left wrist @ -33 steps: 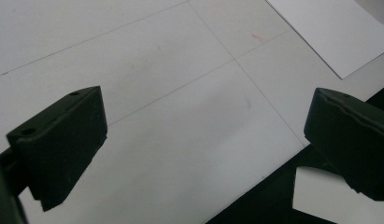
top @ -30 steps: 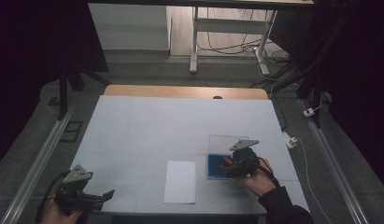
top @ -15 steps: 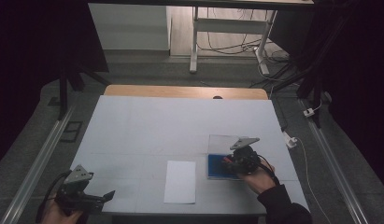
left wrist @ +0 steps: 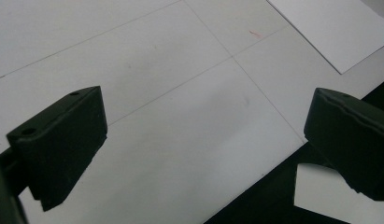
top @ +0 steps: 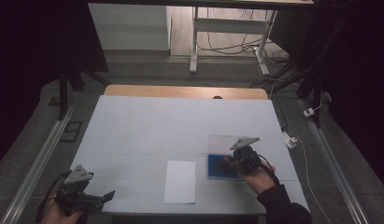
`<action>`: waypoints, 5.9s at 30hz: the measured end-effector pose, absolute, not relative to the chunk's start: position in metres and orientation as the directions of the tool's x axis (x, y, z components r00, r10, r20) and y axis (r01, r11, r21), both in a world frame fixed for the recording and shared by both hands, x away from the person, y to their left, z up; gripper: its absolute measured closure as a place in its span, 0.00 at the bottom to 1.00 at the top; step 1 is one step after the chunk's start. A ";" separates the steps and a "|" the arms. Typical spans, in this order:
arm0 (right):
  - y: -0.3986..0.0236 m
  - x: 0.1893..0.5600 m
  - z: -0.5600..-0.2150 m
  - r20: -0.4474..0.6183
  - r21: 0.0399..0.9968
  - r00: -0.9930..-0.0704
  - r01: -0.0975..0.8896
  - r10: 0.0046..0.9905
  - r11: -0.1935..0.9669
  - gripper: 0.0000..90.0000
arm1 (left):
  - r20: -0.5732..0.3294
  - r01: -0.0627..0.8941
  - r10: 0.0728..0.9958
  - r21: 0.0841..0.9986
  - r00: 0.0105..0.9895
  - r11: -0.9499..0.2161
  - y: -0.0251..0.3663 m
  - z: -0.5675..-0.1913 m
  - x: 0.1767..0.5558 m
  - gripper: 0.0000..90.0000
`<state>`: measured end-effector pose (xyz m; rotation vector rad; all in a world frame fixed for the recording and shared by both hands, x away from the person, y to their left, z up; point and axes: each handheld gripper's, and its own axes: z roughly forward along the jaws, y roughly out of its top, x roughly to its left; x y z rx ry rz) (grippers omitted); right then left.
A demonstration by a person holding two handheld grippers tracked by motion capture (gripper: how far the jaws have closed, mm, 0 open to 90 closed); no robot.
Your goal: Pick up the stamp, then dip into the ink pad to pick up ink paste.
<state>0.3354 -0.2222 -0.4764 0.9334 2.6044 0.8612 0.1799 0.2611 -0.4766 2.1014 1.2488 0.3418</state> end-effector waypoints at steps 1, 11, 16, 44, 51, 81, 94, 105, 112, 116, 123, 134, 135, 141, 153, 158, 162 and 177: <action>-0.222 0.335 -0.475 -0.036 0.606 -0.768 0.491 0.639 0.625 0.88 | -0.105 0.681 0.854 0.656 0.510 -0.326 0.261 -0.477 0.180 0.00; -0.226 0.331 -0.466 -0.045 0.640 -0.775 0.463 0.631 0.613 0.88 | -0.111 0.684 0.855 0.655 0.507 -0.321 0.262 -0.477 0.180 0.00; -0.227 0.331 -0.464 -0.037 0.657 -0.773 0.459 0.634 0.598 0.88 | -0.112 0.685 0.854 0.654 0.507 -0.321 0.262 -0.477 0.180 0.00; -0.212 0.316 -0.448 -0.035 0.696 -0.810 0.400 0.585 0.597 0.89 | -0.114 0.687 0.855 0.653 0.506 -0.319 0.262 -0.477 0.181 0.00; -0.209 0.314 -0.448 -0.052 0.689 -0.816 0.389 0.576 0.612 0.88 | -0.115 0.687 0.855 0.652 0.506 -0.319 0.262 -0.477 0.181 0.00; -0.220 0.332 -0.474 -0.060 0.611 -0.767 0.478 0.639 0.631 0.88 | -0.121 0.689 0.853 0.651 0.508 -0.318 0.263 -0.477 0.181 0.00; -0.227 0.339 -0.481 0.018 0.595 -0.744 0.545 0.668 0.591 0.89 | -0.124 0.690 0.853 0.651 0.507 -0.316 0.263 -0.477 0.181 0.00; -0.215 0.331 -0.482 -0.092 0.578 -0.759 0.486 0.644 0.655 0.89 | -0.123 0.692 0.854 0.648 0.506 -0.318 0.262 -0.477 0.182 0.00; -0.204 0.323 -0.482 -0.199 0.540 -0.769 0.431 0.607 0.723 0.89 | -0.118 0.691 0.852 0.646 0.510 -0.324 0.262 -0.477 0.182 0.00; -0.213 0.330 -0.483 -0.103 0.574 -0.764 0.477 0.637 0.665 0.89 | -0.119 0.690 0.851 0.647 0.511 -0.324 0.262 -0.477 0.183 0.00; -0.228 0.340 -0.484 0.024 0.599 -0.746 0.544 0.666 0.588 0.89 | -0.124 0.691 0.851 0.648 0.510 -0.320 0.262 -0.477 0.183 0.00; -0.229 0.333 -0.470 -0.013 0.659 -0.744 0.496 0.668 0.565 0.88 | -0.129 0.694 0.853 0.649 0.505 -0.313 0.262 -0.477 0.183 0.00; -0.230 0.332 -0.467 -0.007 0.667 -0.742 0.495 0.670 0.556 0.88 | -0.130 0.694 0.853 0.648 0.505 -0.313 0.263 -0.477 0.183 0.00; -0.236 0.329 -0.463 0.015 0.673 -0.731 0.512 0.682 0.534 0.88 | -0.129 0.694 0.853 0.648 0.505 -0.313 0.262 -0.477 0.183 0.00; -0.232 0.334 -0.477 0.017 0.614 -0.740 0.538 0.672 0.577 0.88 | -0.127 0.694 0.854 0.647 0.505 -0.315 0.262 -0.477 0.183 0.00; -0.232 0.337 -0.481 0.031 0.604 -0.738 0.551 0.674 0.575 0.88 | -0.126 0.694 0.854 0.647 0.505 -0.315 0.262 -0.477 0.182 0.00; -0.237 0.341 -0.484 0.089 0.608 -0.723 0.584 0.685 0.538 0.89 | -0.127 0.695 0.854 0.646 0.505 -0.316 0.262 -0.477 0.182 0.00; -0.216 0.326 -0.484 -0.111 0.578 -0.754 0.480 0.647 0.660 0.89 | -0.121 0.695 0.853 0.642 0.508 -0.323 0.261 -0.477 0.183 0.01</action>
